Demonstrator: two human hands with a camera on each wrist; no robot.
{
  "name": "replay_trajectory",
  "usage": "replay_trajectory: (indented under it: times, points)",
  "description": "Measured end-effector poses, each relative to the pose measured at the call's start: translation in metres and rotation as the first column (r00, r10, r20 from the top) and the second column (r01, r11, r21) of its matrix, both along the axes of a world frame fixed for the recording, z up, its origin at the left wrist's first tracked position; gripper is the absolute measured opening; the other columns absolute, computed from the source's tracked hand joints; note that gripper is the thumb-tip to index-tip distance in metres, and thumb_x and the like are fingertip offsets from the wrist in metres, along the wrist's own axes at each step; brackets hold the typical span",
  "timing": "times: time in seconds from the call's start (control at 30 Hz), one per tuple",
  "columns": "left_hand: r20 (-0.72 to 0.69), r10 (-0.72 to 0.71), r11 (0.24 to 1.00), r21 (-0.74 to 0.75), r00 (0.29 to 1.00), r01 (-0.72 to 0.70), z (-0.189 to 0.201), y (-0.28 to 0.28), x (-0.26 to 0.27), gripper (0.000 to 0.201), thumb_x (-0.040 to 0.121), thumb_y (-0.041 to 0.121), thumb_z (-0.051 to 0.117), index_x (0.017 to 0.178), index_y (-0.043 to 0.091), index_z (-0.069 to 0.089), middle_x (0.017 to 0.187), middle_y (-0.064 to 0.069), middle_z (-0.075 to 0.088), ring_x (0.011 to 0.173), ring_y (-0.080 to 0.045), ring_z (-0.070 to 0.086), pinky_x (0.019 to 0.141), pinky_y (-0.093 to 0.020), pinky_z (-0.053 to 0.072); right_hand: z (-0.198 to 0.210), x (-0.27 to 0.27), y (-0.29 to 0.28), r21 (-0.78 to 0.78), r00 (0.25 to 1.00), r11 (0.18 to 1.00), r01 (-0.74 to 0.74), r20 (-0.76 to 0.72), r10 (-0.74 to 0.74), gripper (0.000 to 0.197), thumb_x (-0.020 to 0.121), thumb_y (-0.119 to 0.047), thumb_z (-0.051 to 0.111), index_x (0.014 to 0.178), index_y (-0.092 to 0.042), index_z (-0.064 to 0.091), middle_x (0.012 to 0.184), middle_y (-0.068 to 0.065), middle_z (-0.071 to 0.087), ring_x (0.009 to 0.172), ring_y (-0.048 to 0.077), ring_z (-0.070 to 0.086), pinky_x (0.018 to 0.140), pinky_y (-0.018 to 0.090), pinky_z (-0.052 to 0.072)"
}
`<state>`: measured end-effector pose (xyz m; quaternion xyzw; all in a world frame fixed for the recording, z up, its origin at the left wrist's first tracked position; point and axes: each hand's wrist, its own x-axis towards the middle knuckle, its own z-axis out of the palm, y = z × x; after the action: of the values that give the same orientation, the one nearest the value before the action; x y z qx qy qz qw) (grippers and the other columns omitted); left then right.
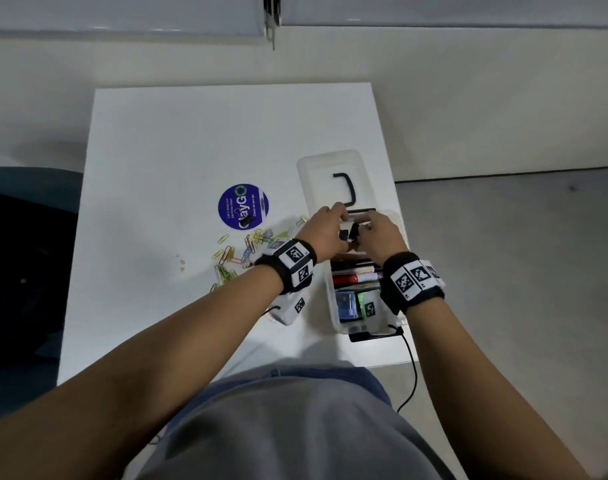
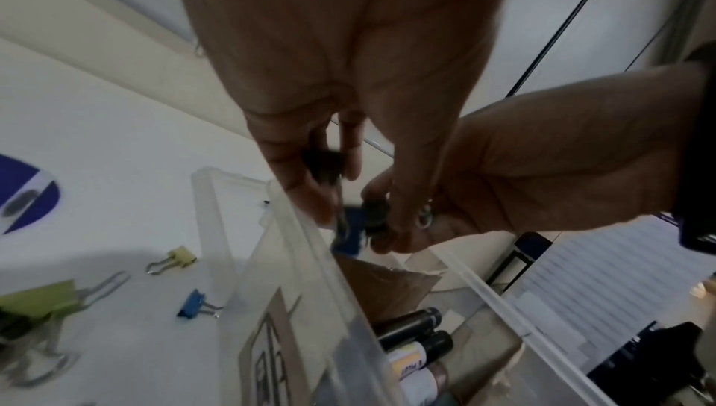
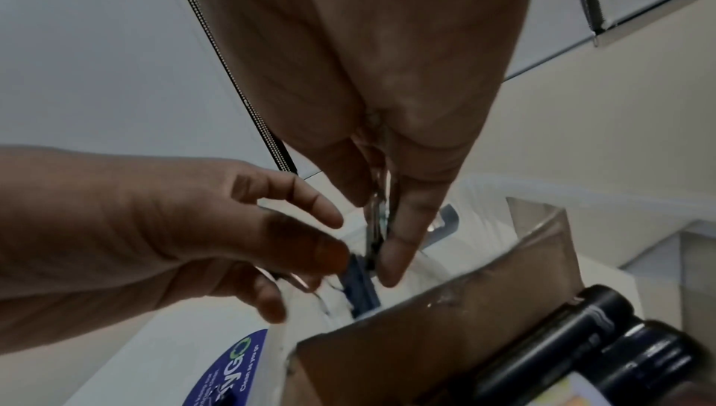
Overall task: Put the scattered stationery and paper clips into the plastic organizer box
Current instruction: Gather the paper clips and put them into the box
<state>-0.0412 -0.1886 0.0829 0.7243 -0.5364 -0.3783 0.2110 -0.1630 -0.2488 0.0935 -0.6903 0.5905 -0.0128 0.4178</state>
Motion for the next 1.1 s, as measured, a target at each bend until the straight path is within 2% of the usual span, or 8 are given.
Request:
replay_trajectory:
  times: [0.17, 0.3, 0.43, 0.6, 0.73, 0.87, 1.0, 1.1]
  points:
    - [-0.039, -0.068, 0.995, -0.074, 0.997, 0.065, -0.001, 0.013, 0.007, 0.054, 0.082, 0.016, 0.066, 0.130, 0.019, 0.041, 0.119, -0.009, 0.052, 0.099, -0.022, 0.058, 0.081, -0.035, 0.052, 0.001, -0.003, 0.004, -0.038, 0.998, 0.997, -0.060, -0.038, 0.059, 0.035, 0.094, -0.011, 0.041, 0.126, -0.014, 0.055, 0.116, 0.012, 0.066, 0.103, 0.029, 0.065, 0.091, 0.044, 0.053]
    - [-0.060, 0.130, 0.987, -0.092, 0.990, -0.135, -0.017, 0.034, 0.051, 0.035, 0.089, 0.015, 0.060, 0.122, 0.016, 0.051, 0.117, -0.007, 0.057, 0.100, -0.019, 0.059, 0.082, -0.030, 0.052, 0.013, 0.014, 0.016, -0.154, 0.993, 0.983, -0.101, 0.044, 0.109, 0.030, 0.096, -0.008, 0.041, 0.121, -0.006, 0.058, 0.115, 0.012, 0.066, 0.102, 0.026, 0.065, 0.089, 0.034, 0.052]
    - [0.140, 0.203, 0.976, 0.051, 0.969, -0.211, -0.058, 0.053, 0.107, 0.035, 0.090, 0.007, 0.055, 0.124, 0.015, 0.053, 0.124, -0.011, 0.053, 0.108, -0.026, 0.057, 0.093, -0.041, 0.050, 0.010, 0.056, 0.040, -0.103, 0.965, 0.964, -0.247, 0.061, 0.254, 0.028, 0.095, -0.010, 0.045, 0.121, -0.008, 0.056, 0.117, 0.011, 0.064, 0.103, 0.025, 0.062, 0.087, 0.032, 0.050]
    - [0.381, 0.007, 0.966, 0.235, 0.924, -0.105, -0.098, 0.070, 0.133, 0.042, 0.087, 0.008, 0.059, 0.127, 0.017, 0.054, 0.127, -0.017, 0.047, 0.114, -0.037, 0.051, 0.091, -0.049, 0.050, -0.033, 0.110, 0.083, 0.070, 0.882, 0.908, -0.414, -0.217, 0.419, 0.035, 0.093, -0.011, 0.046, 0.128, -0.007, 0.044, 0.131, 0.016, 0.045, 0.114, 0.035, 0.056, 0.094, 0.043, 0.046]
    - [0.435, 0.004, 0.977, 0.192, 0.900, -0.097, -0.108, 0.085, 0.133, 0.018, 0.089, 0.010, 0.055, 0.107, 0.009, 0.057, 0.114, -0.016, 0.050, 0.101, -0.034, 0.051, 0.074, -0.043, 0.049, -0.071, 0.114, 0.095, 0.118, 0.861, 0.941, -0.317, -0.380, 0.337, 0.042, 0.089, -0.013, 0.055, 0.129, -0.007, 0.040, 0.133, 0.018, 0.041, 0.116, 0.038, 0.054, 0.094, 0.044, 0.045]
    - [0.306, 0.087, 0.981, 0.139, 0.948, -0.135, -0.108, 0.098, 0.138, 0.005, 0.090, 0.014, 0.051, 0.091, 0.010, 0.054, 0.093, -0.009, 0.053, 0.086, -0.029, 0.053, 0.066, -0.035, 0.041, -0.094, 0.107, 0.104, 0.093, 0.859, 0.954, -0.287, -0.415, 0.299, 0.045, 0.089, -0.006, 0.050, 0.131, -0.004, 0.035, 0.131, 0.021, 0.043, 0.109, 0.037, 0.059, 0.090, 0.042, 0.049]
    - [0.194, 0.175, 0.972, 0.120, 0.965, -0.201, -0.109, 0.113, 0.145, 0.006, 0.089, 0.011, 0.053, 0.095, 0.011, 0.051, 0.094, -0.010, 0.057, 0.082, -0.027, 0.055, 0.069, -0.038, 0.046, -0.099, 0.105, 0.101, 0.162, 0.907, 0.968, -0.191, -0.348, 0.237, 0.047, 0.089, -0.013, 0.054, 0.132, -0.003, 0.039, 0.132, 0.020, 0.045, 0.117, 0.036, 0.053, 0.090, 0.041, 0.045]
    - [0.139, 0.208, 0.965, 0.130, 0.968, -0.226, -0.115, 0.113, 0.142, 0.033, 0.088, 0.015, 0.061, 0.119, 0.019, 0.051, 0.108, -0.007, 0.053, 0.088, -0.021, 0.055, 0.081, -0.035, 0.049, -0.099, 0.108, 0.096, 0.169, 0.948, 0.983, -0.067, -0.296, 0.115, 0.048, 0.091, -0.020, 0.053, 0.134, -0.005, 0.039, 0.133, 0.019, 0.046, 0.118, 0.036, 0.050, 0.090, 0.040, 0.043]
